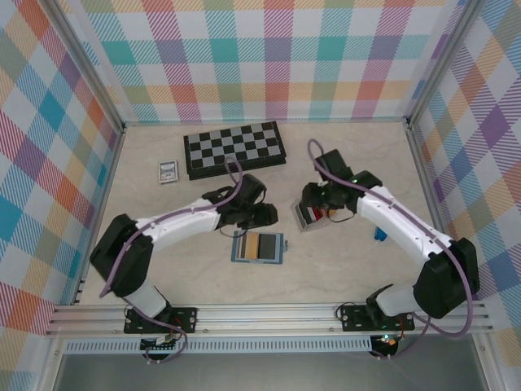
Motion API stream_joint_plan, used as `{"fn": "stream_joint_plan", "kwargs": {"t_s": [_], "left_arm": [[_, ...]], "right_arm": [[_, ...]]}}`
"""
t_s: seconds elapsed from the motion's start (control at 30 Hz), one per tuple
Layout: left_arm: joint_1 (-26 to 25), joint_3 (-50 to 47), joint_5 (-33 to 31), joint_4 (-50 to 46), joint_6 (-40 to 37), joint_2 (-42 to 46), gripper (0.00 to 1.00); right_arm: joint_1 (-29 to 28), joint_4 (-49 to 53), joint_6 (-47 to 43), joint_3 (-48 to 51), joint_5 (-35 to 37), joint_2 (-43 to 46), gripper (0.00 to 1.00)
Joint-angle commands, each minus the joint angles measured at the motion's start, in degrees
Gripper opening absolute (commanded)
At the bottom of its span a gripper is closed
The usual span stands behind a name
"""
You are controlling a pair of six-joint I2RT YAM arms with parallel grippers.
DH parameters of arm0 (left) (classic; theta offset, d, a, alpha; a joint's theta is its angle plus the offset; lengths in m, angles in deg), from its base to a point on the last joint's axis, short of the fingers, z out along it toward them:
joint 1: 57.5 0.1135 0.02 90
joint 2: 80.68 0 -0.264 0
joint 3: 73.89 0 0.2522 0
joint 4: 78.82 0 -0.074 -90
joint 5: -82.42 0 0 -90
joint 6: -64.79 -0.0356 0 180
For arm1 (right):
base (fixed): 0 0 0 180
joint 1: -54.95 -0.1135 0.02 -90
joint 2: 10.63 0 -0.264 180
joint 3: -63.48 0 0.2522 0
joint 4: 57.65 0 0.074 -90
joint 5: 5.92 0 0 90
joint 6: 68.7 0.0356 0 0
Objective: Put the credit cards into the card holder
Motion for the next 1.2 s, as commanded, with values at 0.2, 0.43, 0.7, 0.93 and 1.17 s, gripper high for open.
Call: {"fn": "stream_joint_plan", "kwargs": {"t_s": [0.2, 0.43, 0.7, 0.93, 1.17], "left_arm": [[-0.6, 17.5, 5.9, -3.1, 3.6, -17.5, 0.57], [-0.6, 22.2, 9.2, 0.0, 6.7, -24.0, 0.59], [-0.7, 22.6, 8.7, -0.1, 8.1, -26.9, 0.59], [-0.6, 21.6, 6.9, -2.1, 8.5, -28.0, 0.57], [-0.7, 19.9, 3.8, -4.7, 6.6, -26.7, 0.46]], "right_arm": [[9.6, 5.9, -7.3, -2.5, 0.5, -3.6, 0.45], [9.9, 5.3, -10.3, -2.7, -4.4, -5.1, 0.47], [9.8, 4.4, -13.6, -3.4, -13.8, -7.9, 0.40], [8.2, 5.4, -15.2, -4.2, -8.9, -10.3, 0.34], [4.7, 6.7, -17.0, -6.5, 0.6, -13.9, 0.29]]}}
